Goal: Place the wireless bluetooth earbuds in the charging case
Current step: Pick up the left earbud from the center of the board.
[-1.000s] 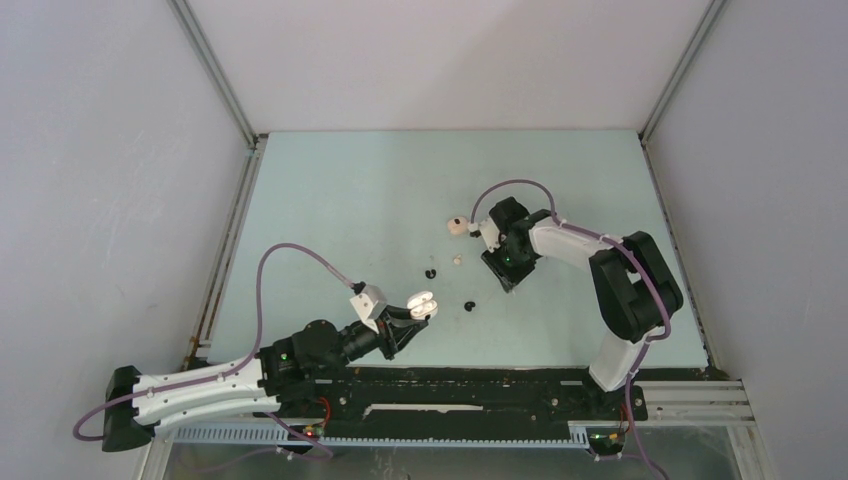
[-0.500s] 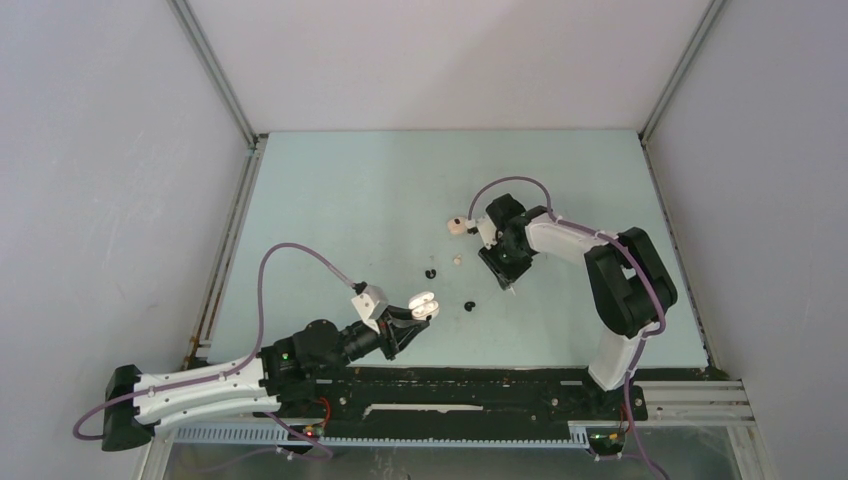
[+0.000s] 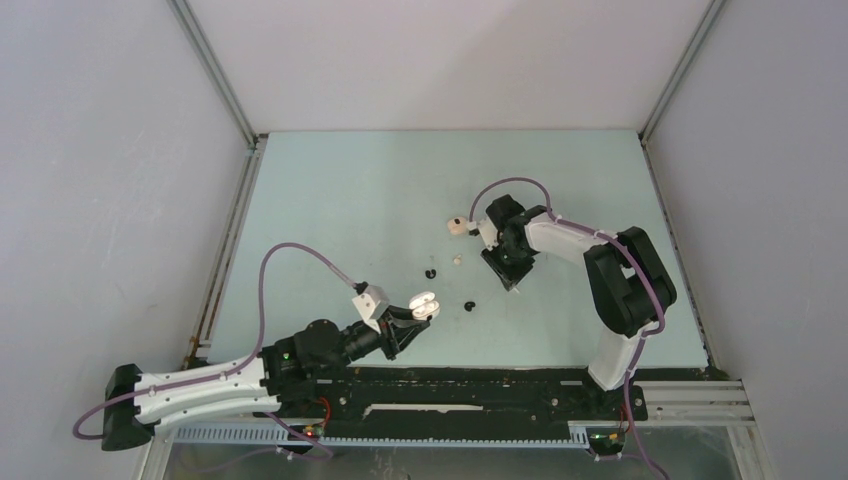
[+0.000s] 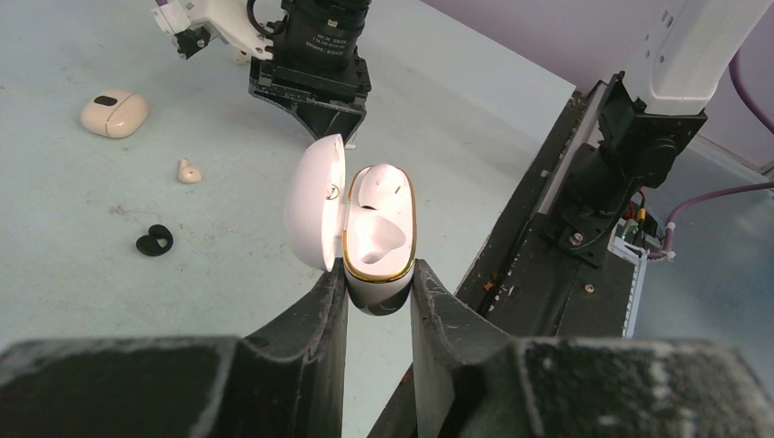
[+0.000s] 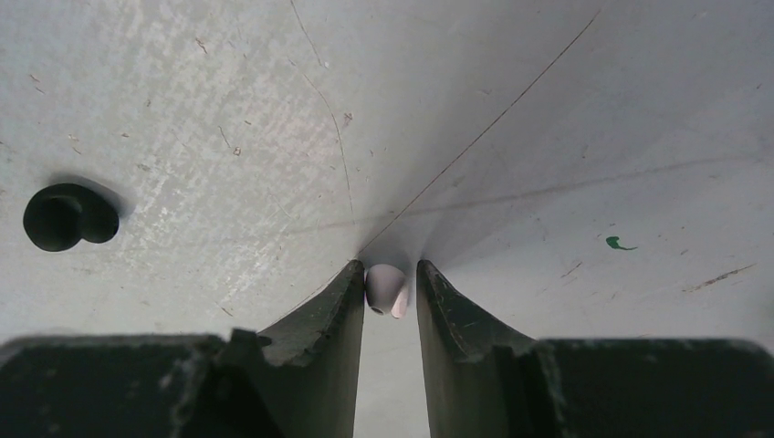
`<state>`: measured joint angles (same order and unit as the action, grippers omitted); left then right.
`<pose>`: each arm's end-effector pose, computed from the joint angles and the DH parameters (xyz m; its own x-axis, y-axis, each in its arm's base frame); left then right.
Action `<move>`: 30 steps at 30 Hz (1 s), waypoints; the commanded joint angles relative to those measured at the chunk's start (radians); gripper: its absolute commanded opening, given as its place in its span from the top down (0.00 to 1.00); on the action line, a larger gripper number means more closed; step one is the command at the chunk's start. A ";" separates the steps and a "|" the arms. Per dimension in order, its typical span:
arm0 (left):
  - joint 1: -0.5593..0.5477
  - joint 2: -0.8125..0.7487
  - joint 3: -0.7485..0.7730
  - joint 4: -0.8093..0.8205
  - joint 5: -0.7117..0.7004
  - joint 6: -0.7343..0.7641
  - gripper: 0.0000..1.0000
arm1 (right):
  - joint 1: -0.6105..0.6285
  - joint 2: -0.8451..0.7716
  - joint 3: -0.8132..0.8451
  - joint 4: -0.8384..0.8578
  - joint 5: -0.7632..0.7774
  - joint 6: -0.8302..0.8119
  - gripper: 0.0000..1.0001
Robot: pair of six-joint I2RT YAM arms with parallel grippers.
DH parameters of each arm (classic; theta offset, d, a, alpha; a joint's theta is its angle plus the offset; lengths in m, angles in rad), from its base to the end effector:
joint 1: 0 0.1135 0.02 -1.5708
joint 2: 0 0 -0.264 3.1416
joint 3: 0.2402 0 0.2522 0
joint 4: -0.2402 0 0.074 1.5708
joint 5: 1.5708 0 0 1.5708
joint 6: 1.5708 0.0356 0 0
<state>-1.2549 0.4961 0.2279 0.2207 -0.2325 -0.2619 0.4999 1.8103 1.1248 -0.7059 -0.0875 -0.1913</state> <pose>0.0539 -0.1386 0.2269 -0.2352 -0.0913 -0.9676 0.8205 0.5150 -0.2480 0.2879 0.1608 0.1536 -0.7544 -0.6278 -0.1915 -0.6464 0.7613 0.0505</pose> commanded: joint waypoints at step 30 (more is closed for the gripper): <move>-0.006 0.063 0.025 0.067 0.009 0.035 1.00 | -0.025 -0.385 0.027 -0.069 -0.215 -0.108 1.00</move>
<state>-1.2549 0.5411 0.2279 0.2237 -0.2310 -0.2539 0.4793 1.6199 1.1282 -0.7647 -0.1638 -0.2413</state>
